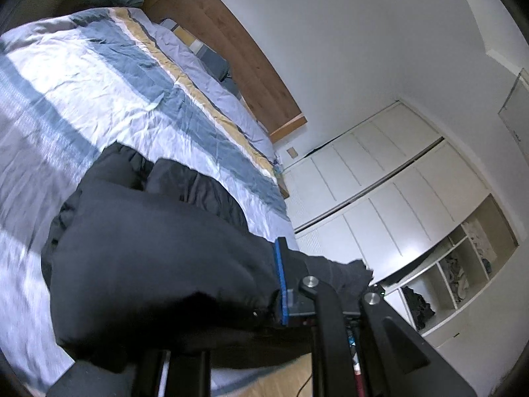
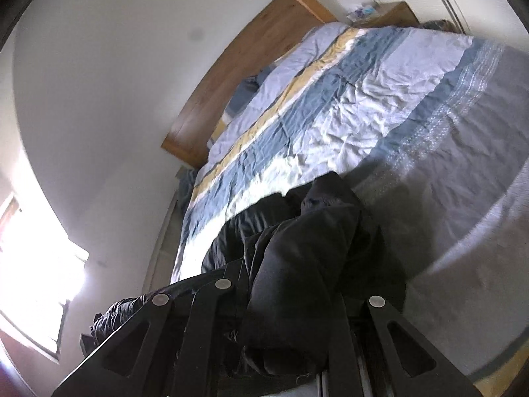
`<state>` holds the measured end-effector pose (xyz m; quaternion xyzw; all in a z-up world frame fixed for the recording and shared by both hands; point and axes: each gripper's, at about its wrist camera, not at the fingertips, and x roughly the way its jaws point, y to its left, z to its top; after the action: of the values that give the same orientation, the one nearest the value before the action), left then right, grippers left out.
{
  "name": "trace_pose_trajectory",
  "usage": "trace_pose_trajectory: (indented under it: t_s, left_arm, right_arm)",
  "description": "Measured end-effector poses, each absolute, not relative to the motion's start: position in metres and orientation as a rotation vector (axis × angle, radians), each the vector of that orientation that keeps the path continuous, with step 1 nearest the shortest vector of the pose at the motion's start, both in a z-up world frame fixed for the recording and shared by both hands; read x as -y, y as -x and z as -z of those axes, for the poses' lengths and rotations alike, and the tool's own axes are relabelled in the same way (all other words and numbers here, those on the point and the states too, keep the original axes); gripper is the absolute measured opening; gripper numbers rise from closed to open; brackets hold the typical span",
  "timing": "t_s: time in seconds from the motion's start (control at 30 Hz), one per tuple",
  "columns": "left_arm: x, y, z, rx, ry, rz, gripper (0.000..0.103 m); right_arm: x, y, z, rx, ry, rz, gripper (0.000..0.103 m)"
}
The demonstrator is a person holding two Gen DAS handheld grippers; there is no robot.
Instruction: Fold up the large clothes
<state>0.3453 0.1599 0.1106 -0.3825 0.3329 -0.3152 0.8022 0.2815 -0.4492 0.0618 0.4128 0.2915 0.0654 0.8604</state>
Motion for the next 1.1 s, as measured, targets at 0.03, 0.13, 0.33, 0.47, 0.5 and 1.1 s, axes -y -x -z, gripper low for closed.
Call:
trace_pose_trajectory:
  t_s: [0.03, 0.13, 0.33, 0.47, 0.5, 1.1]
  left_arm:
    - [-0.158, -0.359, -0.111, -0.717, 0.812, 0.666, 0.015]
    - [-0.152, -0.402, -0.105, -0.724, 0.796, 0.633, 0.015]
    - [-0.146, -0.474, -0.081, -0.724, 0.778, 0.575, 0.015]
    - [-0.142, -0.514, -0.053, -0.739, 0.786, 0.548, 0.015]
    - [-0.14, -0.526, -0.045, -0.745, 0.787, 0.537, 0.015]
    - [-0.118, -0.633, 0.072, -0.894, 0.808, 0.445, 0.019]
  right_arm:
    - [0.449, -0.295, -0.061, -0.614, -0.871, -0.116, 0.013]
    - [0.446, -0.325, -0.058, -0.622, -0.869, -0.071, 0.013]
    - [0.443, -0.386, -0.042, -0.647, -0.862, 0.011, 0.014]
    - [0.441, -0.418, -0.033, -0.677, -0.836, 0.036, 0.016]
    - [0.441, -0.425, -0.03, -0.685, -0.832, 0.043, 0.016]
    - [0.449, -0.512, 0.056, -0.767, -0.893, 0.102, 0.027]
